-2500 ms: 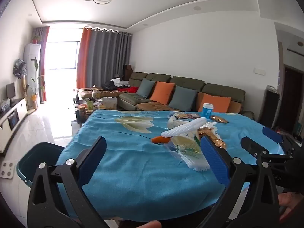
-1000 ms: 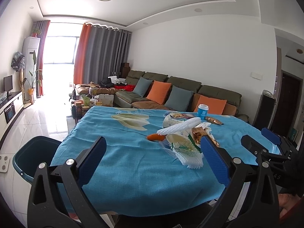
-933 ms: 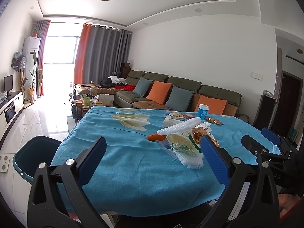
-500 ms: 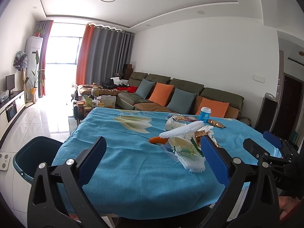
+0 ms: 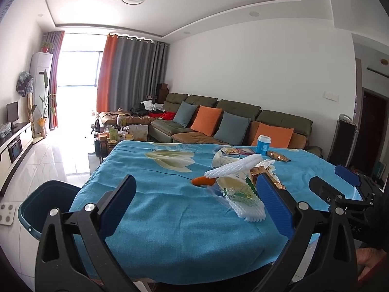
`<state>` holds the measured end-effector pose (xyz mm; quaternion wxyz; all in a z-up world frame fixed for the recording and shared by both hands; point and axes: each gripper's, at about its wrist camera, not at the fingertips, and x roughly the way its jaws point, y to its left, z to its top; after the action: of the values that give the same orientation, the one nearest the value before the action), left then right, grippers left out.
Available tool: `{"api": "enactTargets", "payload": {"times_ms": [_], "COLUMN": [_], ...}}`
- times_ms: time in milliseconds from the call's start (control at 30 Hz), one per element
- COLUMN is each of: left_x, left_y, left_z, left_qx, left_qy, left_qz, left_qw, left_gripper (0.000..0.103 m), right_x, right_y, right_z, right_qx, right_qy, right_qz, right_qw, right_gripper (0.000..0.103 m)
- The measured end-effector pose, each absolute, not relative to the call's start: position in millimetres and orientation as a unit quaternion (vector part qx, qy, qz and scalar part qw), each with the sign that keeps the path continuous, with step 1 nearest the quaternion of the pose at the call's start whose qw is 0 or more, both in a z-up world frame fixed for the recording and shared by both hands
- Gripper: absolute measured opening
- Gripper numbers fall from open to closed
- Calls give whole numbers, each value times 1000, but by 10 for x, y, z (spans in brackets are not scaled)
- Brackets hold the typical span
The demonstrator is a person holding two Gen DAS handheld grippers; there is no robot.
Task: Collect trash
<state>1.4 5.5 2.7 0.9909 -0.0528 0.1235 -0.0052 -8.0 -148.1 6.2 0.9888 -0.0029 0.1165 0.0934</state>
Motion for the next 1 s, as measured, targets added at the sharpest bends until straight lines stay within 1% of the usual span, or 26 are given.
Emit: {"api": "enactTargets", "payload": {"times_ms": [1000], "left_x": [245], "left_y": [-17], "left_z": [58], "left_qx": [-39], "left_qy": [144], "left_qz": [-22], "left_qw": [989], "left_gripper": [97], "right_x": [157], "right_y": [-1472], "right_z": [-23], "right_qx": [-14], "right_qy": [143], "right_qz": [91], "right_qw": [985], "right_gripper": [96]}}
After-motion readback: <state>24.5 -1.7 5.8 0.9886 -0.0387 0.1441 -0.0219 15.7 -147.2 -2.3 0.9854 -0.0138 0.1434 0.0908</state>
